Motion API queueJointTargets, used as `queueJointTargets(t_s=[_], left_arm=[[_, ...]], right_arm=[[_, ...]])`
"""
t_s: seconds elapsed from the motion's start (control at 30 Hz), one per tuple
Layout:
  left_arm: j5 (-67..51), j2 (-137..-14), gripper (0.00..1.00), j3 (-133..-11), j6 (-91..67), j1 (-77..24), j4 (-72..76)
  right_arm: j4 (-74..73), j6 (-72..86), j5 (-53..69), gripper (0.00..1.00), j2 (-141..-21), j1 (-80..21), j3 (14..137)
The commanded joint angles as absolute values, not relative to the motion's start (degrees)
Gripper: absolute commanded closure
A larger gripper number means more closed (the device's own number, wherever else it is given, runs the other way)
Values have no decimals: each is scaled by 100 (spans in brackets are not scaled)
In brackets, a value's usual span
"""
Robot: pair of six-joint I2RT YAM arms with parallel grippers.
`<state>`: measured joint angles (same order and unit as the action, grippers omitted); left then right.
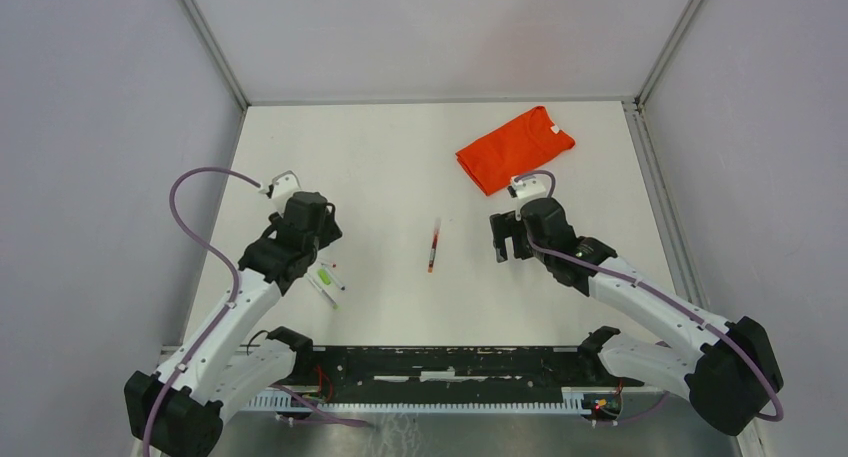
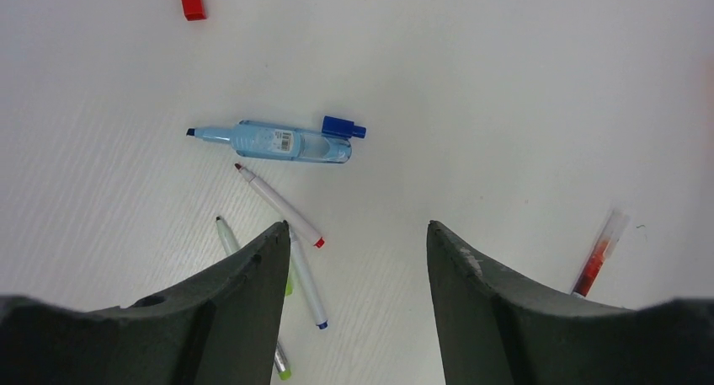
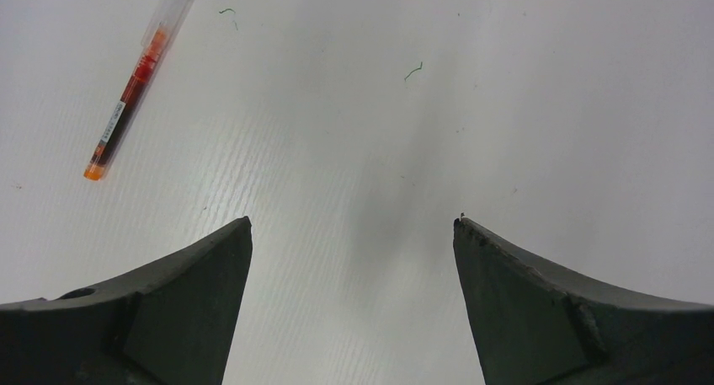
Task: Insert the pens into the pen caps
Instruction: Move the pen cap to the center of the board.
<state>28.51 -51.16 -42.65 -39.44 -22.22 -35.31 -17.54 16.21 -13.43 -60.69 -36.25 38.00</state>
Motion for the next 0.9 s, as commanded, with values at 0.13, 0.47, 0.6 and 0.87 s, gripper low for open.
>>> queueJointTargets(t_s=[0.13,0.47,0.6,0.87], left_arm=[[3207,-5087,34,-4169,-4260,-2185,-3528],[3404,-5162,34,-4142,-4372,-2077,-3724],[3419,-5221,34,-4124,-4424,-2014,-3708],[3460,-5185,34,-3950,-4525,-1888,-3684]], right_arm=[[-1529,1790,-1451,7,-5942,-3608,3683],[-1456,1906,-1513,8,-5854,-3607,3578],[-1416,1933,-1452,8,-5887,-3604,3586],[-1411,1934,-1502,8,-5854,-3604,3536]])
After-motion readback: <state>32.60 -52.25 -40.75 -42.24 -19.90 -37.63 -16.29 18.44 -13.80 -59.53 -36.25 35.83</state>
